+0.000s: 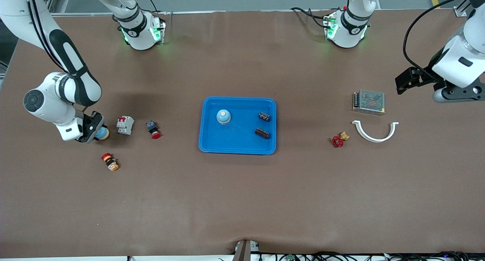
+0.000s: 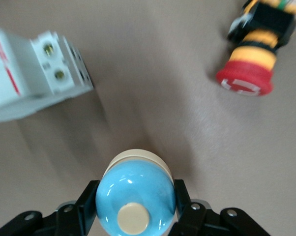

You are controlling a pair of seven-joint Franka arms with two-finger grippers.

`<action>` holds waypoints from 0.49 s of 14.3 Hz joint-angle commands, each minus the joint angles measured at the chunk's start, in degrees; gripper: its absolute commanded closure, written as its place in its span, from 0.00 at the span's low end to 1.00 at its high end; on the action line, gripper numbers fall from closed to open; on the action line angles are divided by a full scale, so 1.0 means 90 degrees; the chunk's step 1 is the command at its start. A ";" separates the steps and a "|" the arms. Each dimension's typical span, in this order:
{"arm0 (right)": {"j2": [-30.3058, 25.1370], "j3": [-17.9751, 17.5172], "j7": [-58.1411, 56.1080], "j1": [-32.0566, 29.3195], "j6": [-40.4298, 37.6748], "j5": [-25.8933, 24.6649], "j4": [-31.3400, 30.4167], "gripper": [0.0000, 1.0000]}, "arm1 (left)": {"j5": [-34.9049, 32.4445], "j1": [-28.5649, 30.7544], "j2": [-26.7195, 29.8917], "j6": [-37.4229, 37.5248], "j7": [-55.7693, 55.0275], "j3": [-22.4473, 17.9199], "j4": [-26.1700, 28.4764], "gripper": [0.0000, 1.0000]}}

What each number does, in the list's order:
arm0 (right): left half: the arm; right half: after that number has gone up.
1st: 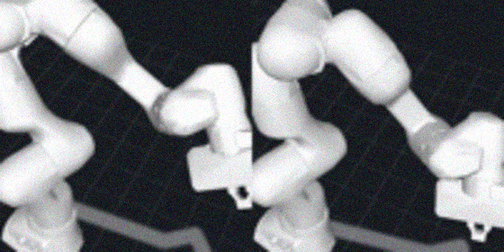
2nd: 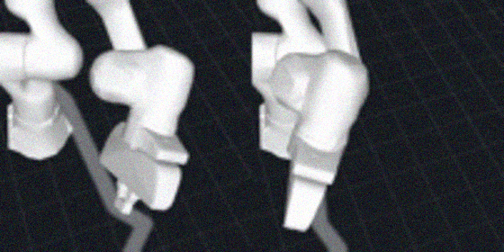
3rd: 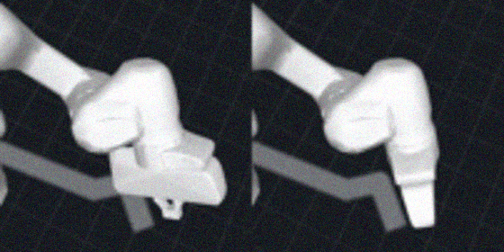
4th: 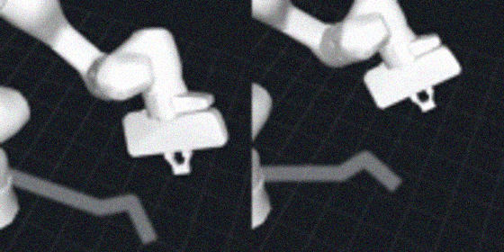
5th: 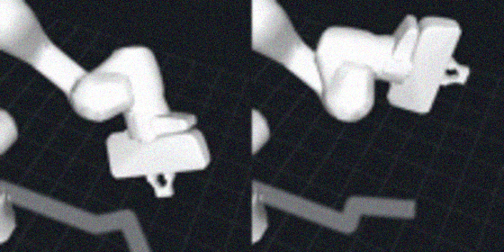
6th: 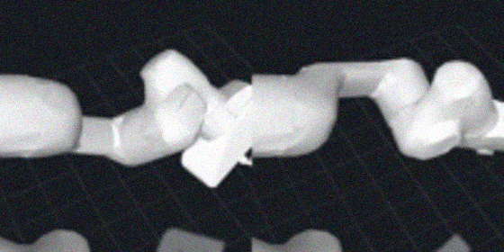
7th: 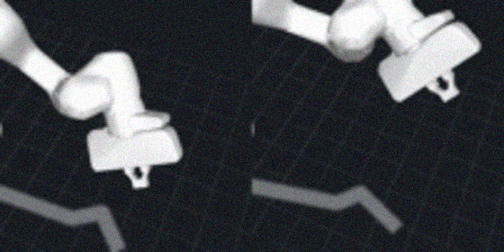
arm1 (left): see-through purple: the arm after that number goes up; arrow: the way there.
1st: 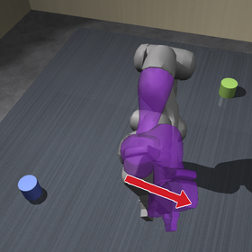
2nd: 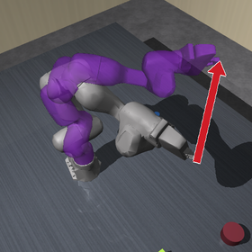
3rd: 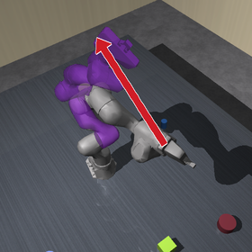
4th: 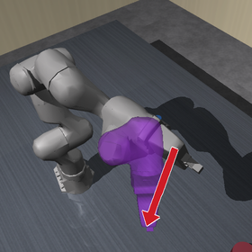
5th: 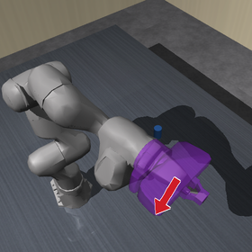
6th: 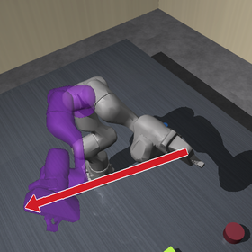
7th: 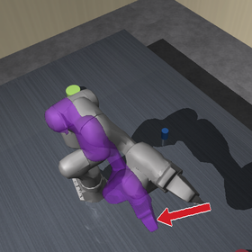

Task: Place electrolytic capacitor and blue bell in tray
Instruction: 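Withdraw the left gripper while the right gripper grasps the second blue bell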

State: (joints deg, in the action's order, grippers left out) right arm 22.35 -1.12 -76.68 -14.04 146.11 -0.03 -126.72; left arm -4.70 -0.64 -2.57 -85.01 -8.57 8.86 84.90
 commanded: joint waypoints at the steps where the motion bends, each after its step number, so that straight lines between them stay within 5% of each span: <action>1: -0.0606 -0.0042 0.0802 0.0367 -0.1317 -0.0084 0.0494 0.52 | 0.0297 -0.0358 0.0470 -0.0036 0.0569 -0.0592 0.0497 0.00; 7: -0.1086 -0.0051 0.3289 0.1674 -0.3576 -0.0084 0.1872 0.52 | 0.0396 -0.0349 0.0569 -0.0144 0.0766 -0.0799 0.0586 0.00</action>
State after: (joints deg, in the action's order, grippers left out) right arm 12.71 -1.84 -55.40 -3.14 116.82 -0.03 -112.07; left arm -2.32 -3.44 1.39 -85.32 -2.43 1.91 88.72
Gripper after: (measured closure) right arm 0.344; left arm 0.000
